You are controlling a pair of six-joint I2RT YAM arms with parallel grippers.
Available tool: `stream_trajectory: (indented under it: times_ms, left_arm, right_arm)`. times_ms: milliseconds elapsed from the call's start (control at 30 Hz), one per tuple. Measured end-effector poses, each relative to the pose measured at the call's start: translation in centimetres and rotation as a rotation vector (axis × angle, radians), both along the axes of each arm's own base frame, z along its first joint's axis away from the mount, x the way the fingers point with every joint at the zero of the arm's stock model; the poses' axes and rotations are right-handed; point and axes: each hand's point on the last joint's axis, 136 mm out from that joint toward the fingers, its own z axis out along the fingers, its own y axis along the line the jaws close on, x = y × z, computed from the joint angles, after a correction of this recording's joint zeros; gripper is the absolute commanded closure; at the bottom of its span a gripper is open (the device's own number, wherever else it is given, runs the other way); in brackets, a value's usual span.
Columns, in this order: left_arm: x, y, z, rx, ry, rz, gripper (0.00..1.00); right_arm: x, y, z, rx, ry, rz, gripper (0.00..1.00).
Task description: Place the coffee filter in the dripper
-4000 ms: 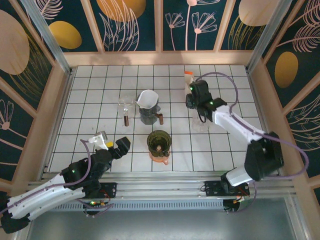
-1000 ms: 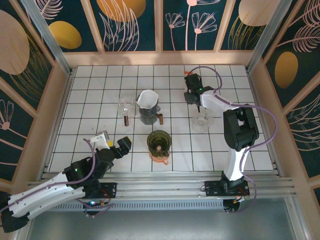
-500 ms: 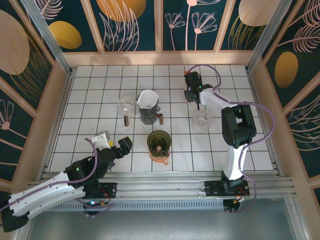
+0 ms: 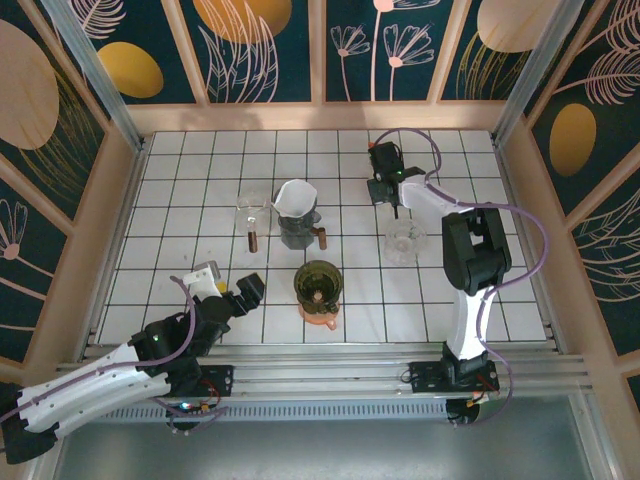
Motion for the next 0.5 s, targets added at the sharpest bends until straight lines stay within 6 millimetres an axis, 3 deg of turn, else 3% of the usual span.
stream_trajectory:
  times_ms: [200,500]
  left_arm:
    - [0.0,-0.1,0.1,-0.006,-0.003,0.000,0.01]
    - [0.1,-0.2,0.3,-0.009,-0.012,-0.005,0.01]
  right_arm:
    - [-0.7,0.0,1.9,0.026,-0.009,-0.003,1.00]
    - [-3.0,0.0,6.5,0.092,-0.071,-0.022,1.00]
